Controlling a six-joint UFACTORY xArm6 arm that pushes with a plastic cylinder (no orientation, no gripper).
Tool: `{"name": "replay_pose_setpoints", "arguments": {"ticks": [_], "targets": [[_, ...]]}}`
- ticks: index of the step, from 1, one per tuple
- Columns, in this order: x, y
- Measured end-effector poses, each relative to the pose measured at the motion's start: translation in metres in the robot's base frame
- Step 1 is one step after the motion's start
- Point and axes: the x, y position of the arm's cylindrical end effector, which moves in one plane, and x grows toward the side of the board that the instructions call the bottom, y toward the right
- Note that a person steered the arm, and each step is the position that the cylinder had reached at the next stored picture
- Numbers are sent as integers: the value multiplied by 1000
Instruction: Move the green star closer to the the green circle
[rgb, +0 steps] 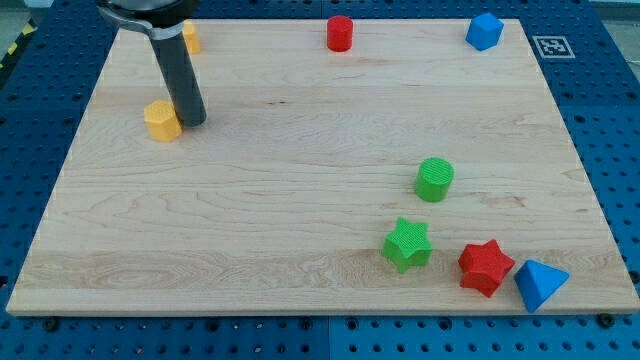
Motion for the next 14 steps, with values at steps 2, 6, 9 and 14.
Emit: {"name": "replay_pose_setpoints", "arguments": {"ticks": [2,6,9,14], "targets": [[1,77],[68,122],[184,143],[229,182]]}}
